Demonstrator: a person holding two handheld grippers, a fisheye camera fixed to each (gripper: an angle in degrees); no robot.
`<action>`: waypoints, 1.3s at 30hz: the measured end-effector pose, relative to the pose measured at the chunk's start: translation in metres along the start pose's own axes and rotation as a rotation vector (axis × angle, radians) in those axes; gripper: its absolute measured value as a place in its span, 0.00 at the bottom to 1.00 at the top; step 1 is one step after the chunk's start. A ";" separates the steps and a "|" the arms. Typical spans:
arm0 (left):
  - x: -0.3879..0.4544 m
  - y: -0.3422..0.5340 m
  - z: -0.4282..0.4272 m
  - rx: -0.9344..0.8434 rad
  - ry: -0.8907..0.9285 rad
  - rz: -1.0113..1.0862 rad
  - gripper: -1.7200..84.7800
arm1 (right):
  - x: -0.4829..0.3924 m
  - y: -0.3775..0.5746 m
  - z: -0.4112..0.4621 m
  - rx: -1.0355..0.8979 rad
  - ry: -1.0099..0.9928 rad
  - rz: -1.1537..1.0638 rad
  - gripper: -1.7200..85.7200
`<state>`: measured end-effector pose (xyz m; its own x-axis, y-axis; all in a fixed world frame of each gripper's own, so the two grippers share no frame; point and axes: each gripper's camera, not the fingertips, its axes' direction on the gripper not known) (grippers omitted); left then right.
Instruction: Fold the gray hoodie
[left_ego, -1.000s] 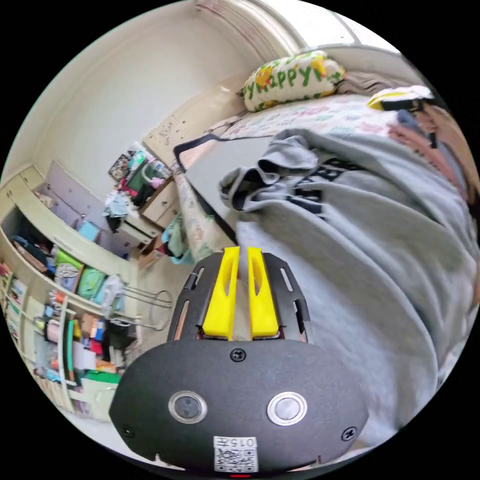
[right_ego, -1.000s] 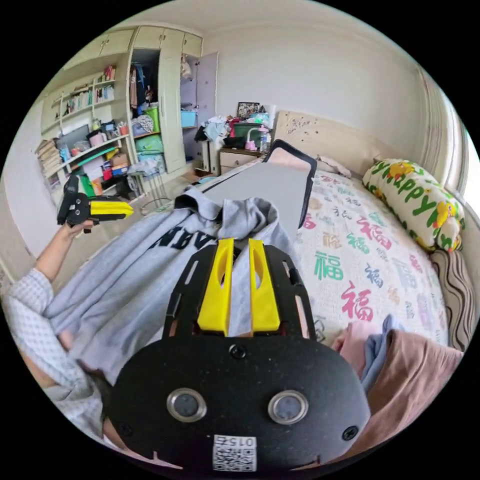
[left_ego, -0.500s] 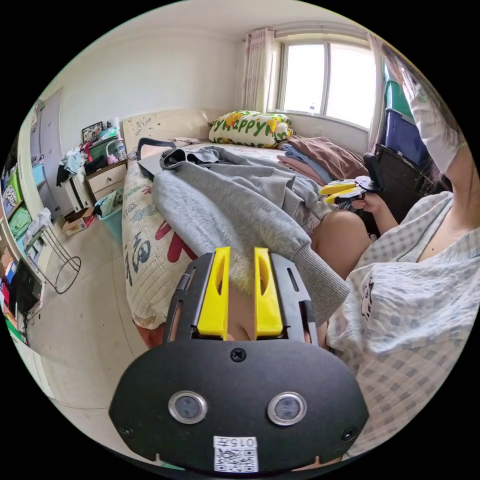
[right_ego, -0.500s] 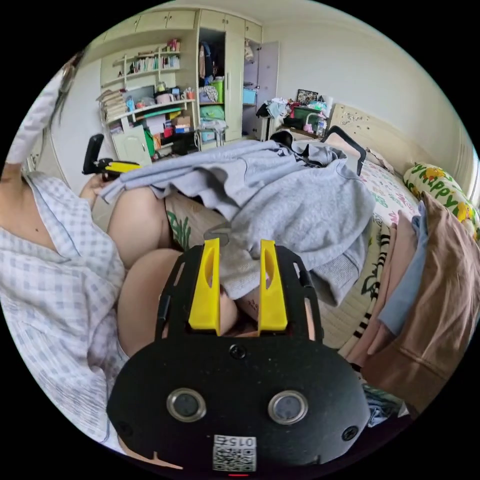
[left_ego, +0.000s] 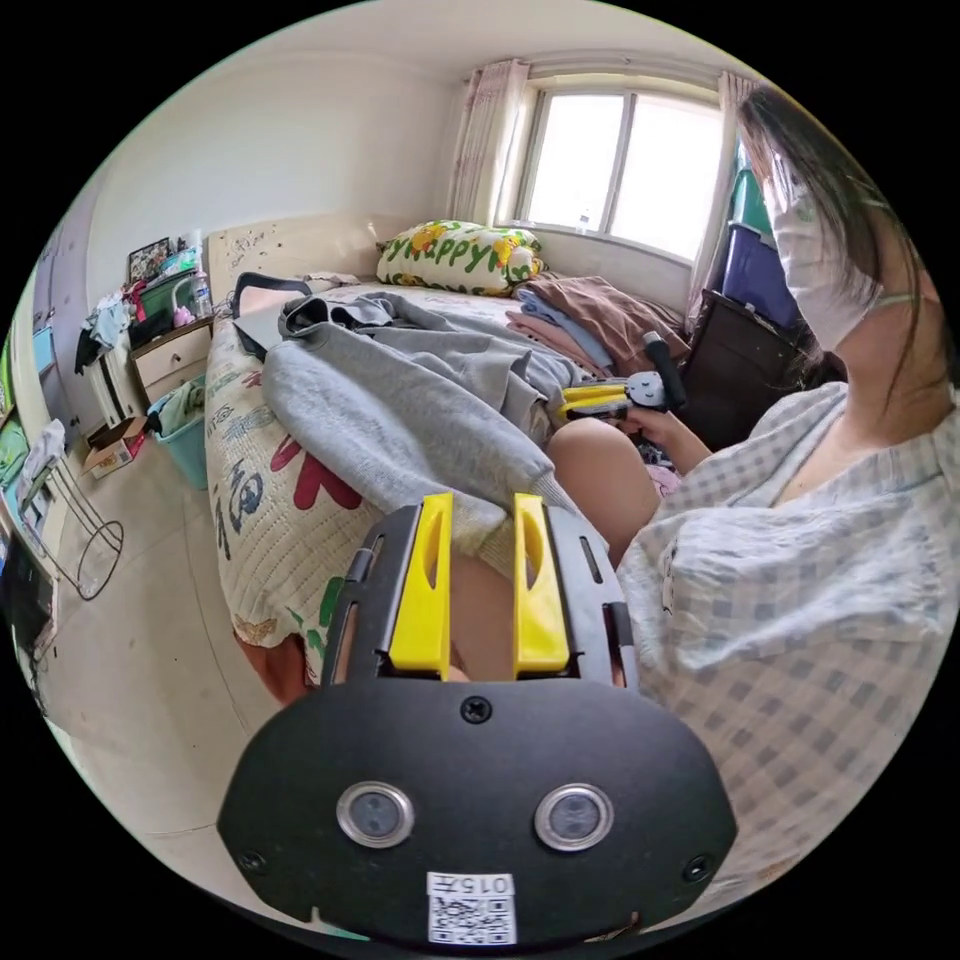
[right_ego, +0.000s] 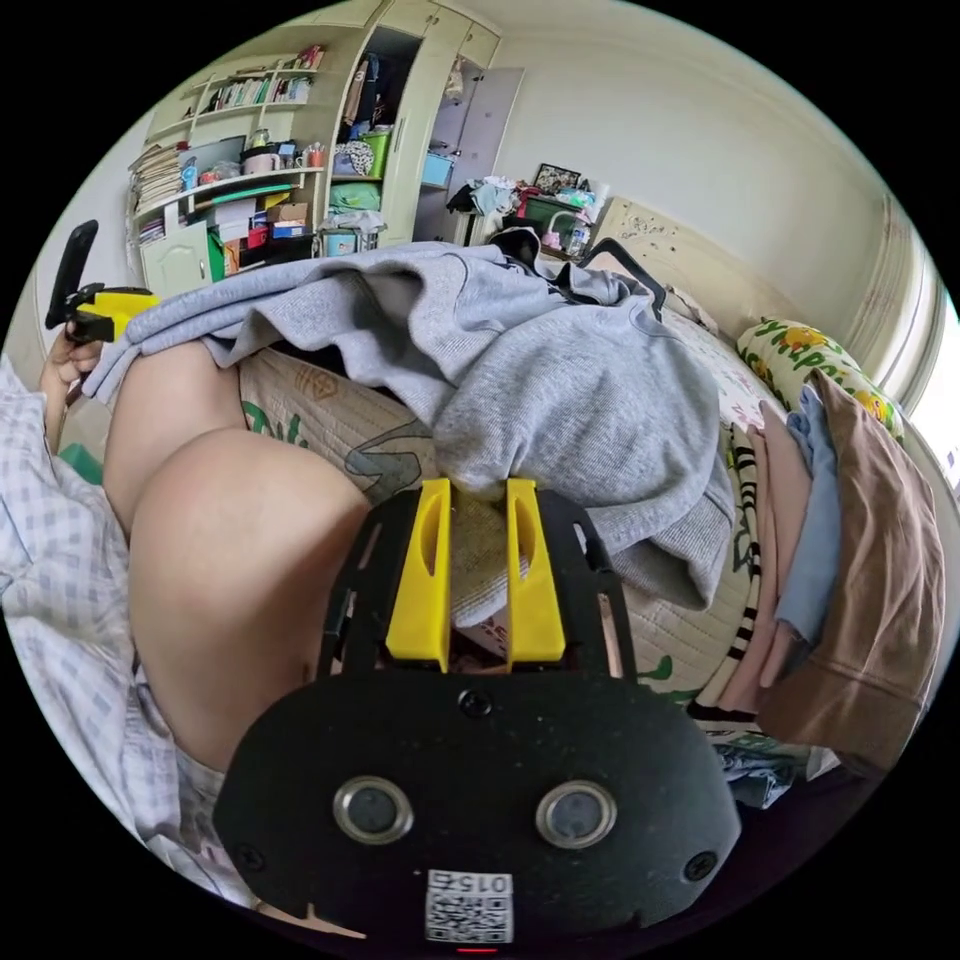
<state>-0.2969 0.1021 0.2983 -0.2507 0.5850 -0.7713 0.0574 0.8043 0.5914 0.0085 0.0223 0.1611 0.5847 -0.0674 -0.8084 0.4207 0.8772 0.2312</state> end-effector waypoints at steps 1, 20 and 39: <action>0.001 0.001 -0.015 0.017 0.021 0.019 0.16 | 0.003 0.002 -0.005 0.011 -0.005 0.015 0.09; -0.138 -0.042 -0.144 0.472 -0.499 -0.393 0.09 | 0.253 -0.107 -0.226 0.233 0.611 0.378 0.07; -0.024 -0.089 0.052 -0.096 0.023 -0.059 0.14 | 0.095 -0.027 -0.101 -0.125 -0.083 -0.063 0.16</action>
<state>-0.2452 0.0218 0.2523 -0.2729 0.5334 -0.8007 -0.0508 0.8231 0.5656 -0.0172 0.0403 0.0229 0.6171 -0.1588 -0.7707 0.3718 0.9220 0.1078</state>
